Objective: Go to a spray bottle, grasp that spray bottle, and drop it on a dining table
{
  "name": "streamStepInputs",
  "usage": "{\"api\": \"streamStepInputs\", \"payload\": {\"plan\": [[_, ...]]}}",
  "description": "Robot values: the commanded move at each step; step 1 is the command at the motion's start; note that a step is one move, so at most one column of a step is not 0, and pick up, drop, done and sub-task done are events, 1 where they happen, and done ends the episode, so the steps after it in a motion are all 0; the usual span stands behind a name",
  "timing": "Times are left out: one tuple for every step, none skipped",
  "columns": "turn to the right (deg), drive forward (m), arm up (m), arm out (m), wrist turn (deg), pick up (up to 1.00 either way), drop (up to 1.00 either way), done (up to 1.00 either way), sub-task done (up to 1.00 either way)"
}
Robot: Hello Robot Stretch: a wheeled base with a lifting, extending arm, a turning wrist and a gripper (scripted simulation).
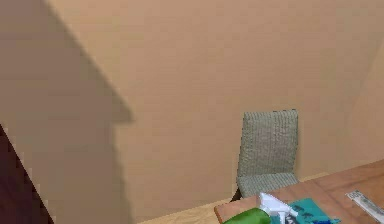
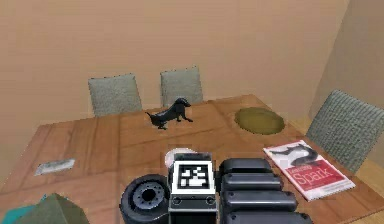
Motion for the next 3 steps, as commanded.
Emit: {"api": "streamStepInputs", "payload": {"plan": [[0.0,0.00,0.00,0.48,0.0,0.00,0.00,0.00,0.00],[0.0,0.00,0.00,0.00,45.0,0.00,0.00,0.00,0.00],[0.0,0.00,0.00,0.00,45.0,0.00,0.00,0.00,0.00]]}}
